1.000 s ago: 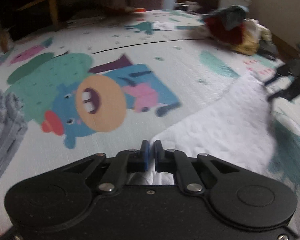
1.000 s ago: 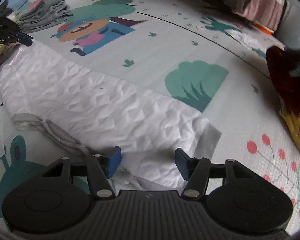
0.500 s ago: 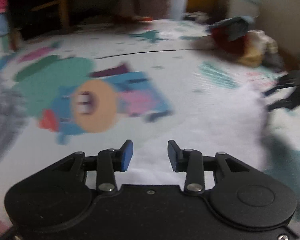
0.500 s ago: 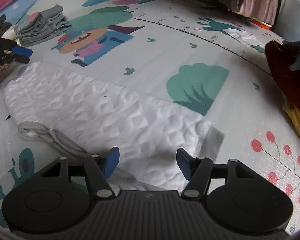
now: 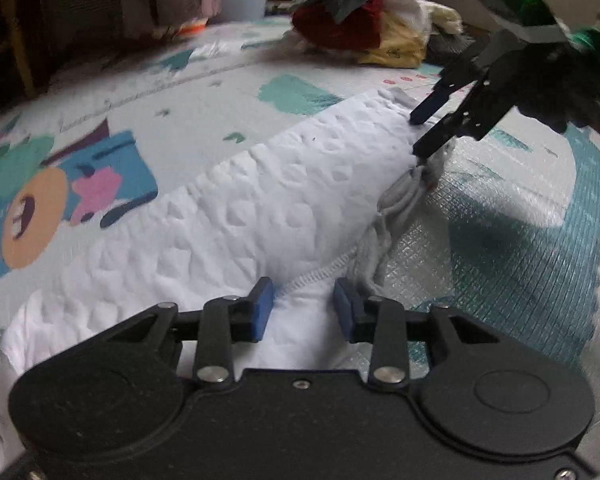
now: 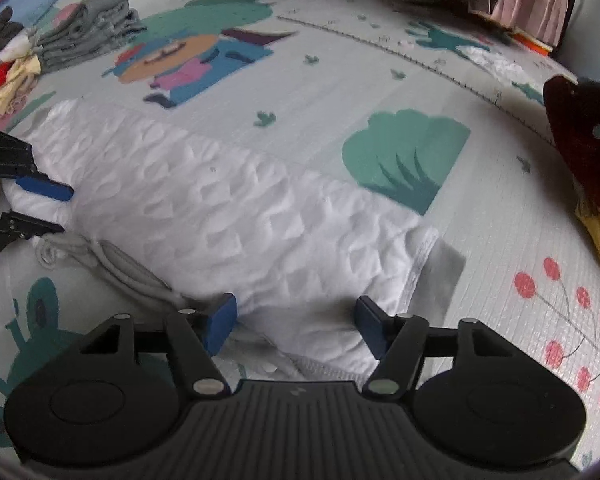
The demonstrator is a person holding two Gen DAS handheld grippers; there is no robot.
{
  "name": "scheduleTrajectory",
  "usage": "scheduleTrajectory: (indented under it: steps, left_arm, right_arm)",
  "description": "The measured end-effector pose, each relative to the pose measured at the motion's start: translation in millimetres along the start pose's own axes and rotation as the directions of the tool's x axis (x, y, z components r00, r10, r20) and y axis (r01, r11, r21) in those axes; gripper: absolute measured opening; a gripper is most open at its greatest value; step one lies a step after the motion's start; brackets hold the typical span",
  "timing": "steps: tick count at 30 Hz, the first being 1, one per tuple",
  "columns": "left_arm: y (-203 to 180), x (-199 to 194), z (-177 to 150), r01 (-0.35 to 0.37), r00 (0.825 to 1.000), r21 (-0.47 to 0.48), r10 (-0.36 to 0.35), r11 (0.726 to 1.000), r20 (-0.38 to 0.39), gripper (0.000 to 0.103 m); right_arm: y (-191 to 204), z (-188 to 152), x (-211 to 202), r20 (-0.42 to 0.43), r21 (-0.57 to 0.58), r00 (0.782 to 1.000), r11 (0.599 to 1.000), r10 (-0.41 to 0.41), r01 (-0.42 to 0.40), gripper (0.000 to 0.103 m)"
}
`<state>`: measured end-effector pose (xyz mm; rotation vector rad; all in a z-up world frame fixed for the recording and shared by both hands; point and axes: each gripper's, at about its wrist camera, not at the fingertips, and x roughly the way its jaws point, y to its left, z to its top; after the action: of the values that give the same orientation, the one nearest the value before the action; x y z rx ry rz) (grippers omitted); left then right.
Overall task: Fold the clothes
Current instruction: 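Grasp the grey cuff with the right tool and lift it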
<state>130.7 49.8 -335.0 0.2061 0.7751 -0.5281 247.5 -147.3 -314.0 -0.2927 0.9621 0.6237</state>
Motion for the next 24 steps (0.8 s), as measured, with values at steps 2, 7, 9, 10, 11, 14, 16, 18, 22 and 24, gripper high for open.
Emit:
scheduleTrajectory:
  steps: [2,7,9,10,11,14,16,18,22,24]
  left_arm:
    - [-3.9,-7.0,6.5,0.006,1.0,-0.002,-0.006,1.0,0.022,0.034]
    - [-6.5,5.5,-2.2,0.018,1.0,-0.012,-0.018,1.0,-0.023,0.034]
    - [2.4,5.6,0.4,0.054,0.998,-0.055,-0.056,0.997,-0.031,0.034]
    - [5.4,5.2,4.6,0.062,0.997,-0.07,-0.065,0.996,-0.045,0.034]
    - [6.9,2.4,8.4,0.058,0.997,-0.081,-0.062,0.995,-0.042,0.035]
    - [9.6,-11.2,8.1,0.064,0.998,-0.117,-0.062,0.991,0.022,0.037]
    - [11.4,-12.1,5.3,0.058,0.998,-0.142,-0.055,0.988,0.026,0.037]
    - [13.2,-6.5,-0.9,0.047,0.999,-0.162,-0.049,0.986,-0.006,0.037]
    - [13.0,-4.7,-5.7,0.042,0.999,-0.169,-0.045,0.985,-0.014,0.039]
    - [13.3,-4.3,-4.9,0.044,0.999,-0.172,-0.048,0.984,-0.017,0.039]
  right_arm:
    - [-11.7,-2.5,-10.3,0.029,0.079,1.0,0.997,-0.002,-0.001,0.063]
    - [-50.9,-16.3,-28.1,0.061,0.341,0.998,0.94,-0.027,0.004,0.063]
    - [-72.2,-27.7,-27.1,0.047,0.486,0.999,0.874,-0.008,-0.016,0.063]
    - [-82.6,-34.2,-25.5,0.046,0.557,0.999,0.83,0.012,-0.036,0.063]
    - [-91.6,-40.2,-23.4,0.052,0.617,0.998,0.785,0.031,-0.056,0.063]
    - [-114.0,-55.5,-16.3,0.075,0.745,0.994,0.658,0.077,-0.107,0.063]
    - [-123.0,-61.4,-9.8,0.08,0.776,0.991,0.617,0.107,-0.129,0.062]
    - [-125.7,-63.0,-7.3,0.09,0.786,0.988,0.601,0.123,-0.146,0.063]
    - [-126.1,-62.5,-4.1,0.101,0.775,0.983,0.607,0.151,-0.173,0.064]
    - [-128.7,-61.8,-4.1,0.1,0.766,0.981,0.617,0.164,-0.181,0.062]
